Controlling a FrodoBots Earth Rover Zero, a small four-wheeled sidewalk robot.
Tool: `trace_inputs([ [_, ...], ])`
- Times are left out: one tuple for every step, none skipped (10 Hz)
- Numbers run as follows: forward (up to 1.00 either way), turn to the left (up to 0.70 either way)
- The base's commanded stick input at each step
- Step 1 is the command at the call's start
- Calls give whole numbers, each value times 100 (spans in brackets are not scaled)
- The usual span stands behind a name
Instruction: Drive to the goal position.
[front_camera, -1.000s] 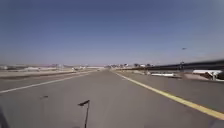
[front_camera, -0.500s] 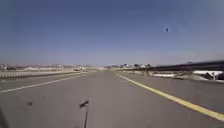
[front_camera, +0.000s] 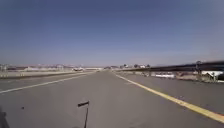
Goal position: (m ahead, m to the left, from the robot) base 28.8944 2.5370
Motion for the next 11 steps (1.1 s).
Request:
trace_inputs([
  [100, 0],
  [100, 0],
  [100, 0],
  [100, 0],
  [100, 0],
  [100, 0],
  [100, 0],
  [100, 0],
  [100, 0],
  [100, 0],
  [100, 0],
])
